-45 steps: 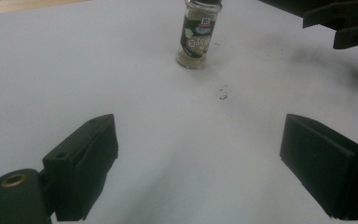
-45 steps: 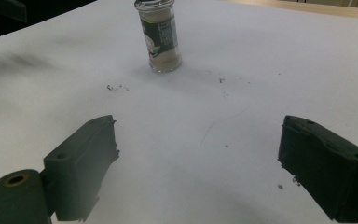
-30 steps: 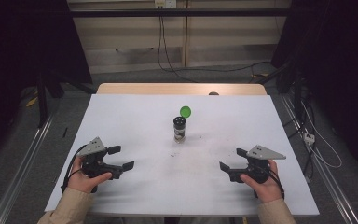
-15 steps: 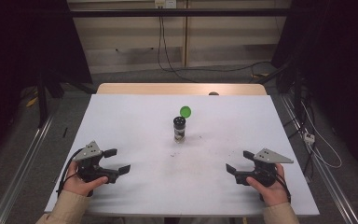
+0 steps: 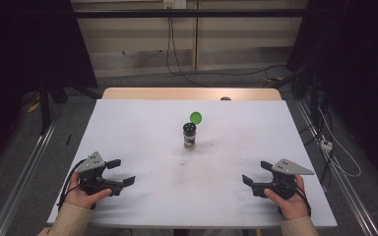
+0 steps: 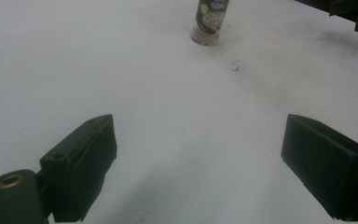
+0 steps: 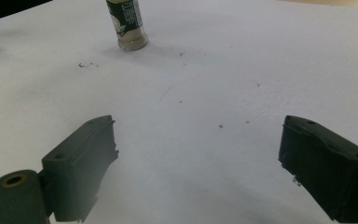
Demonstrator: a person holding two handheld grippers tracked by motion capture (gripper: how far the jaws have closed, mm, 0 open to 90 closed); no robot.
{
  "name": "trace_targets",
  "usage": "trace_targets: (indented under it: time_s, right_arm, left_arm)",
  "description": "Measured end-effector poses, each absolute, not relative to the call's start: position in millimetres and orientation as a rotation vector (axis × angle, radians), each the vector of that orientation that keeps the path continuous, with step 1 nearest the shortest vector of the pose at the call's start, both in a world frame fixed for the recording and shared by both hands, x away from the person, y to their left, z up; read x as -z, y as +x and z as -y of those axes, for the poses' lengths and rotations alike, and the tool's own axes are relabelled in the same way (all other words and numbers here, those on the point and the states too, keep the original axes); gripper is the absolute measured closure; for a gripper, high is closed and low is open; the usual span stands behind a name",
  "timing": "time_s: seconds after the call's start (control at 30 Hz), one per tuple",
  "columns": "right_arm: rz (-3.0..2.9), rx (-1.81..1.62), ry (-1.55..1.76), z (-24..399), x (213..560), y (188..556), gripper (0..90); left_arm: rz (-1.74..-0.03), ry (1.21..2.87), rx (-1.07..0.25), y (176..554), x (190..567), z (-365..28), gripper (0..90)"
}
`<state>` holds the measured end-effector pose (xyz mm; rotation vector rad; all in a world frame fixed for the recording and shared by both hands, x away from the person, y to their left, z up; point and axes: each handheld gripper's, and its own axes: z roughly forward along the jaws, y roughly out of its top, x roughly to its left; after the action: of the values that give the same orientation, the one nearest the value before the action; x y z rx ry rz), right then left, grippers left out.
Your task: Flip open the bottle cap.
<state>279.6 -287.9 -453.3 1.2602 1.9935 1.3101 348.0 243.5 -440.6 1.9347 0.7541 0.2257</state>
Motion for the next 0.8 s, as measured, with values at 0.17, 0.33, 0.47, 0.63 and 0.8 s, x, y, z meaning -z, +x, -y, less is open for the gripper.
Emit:
trace_targets:
  time_s: [0.17,0.33,0.47,0.63,0.8]
  right_arm:
    - [-1.993,-1.308,1.26,289.7,453.0,278.8,10.5]
    - [-1.991,-1.299,1.271,293.0,454.2,276.6,10.4]
    - [-1.982,-1.292,1.281,295.5,454.5,276.3,10.3]
    - [-1.979,-1.282,1.282,296.5,453.6,276.1,10.1]
    - [-1.986,-1.274,1.278,295.7,453.6,276.5,10.0]
  left_arm:
    - [-0.756,1.921,-0.225,346.8,440.0,-245.1,10.1]
    - [-0.747,1.924,-0.228,345.3,440.0,-248.2,10.1]
    - [-0.759,1.909,-0.225,345.0,440.0,-250.0,9.4]
    - [-0.757,1.921,-0.238,344.6,439.8,-250.2,9.1]
    - [-0.755,1.933,-0.234,345.8,442.2,-246.2,8.4]
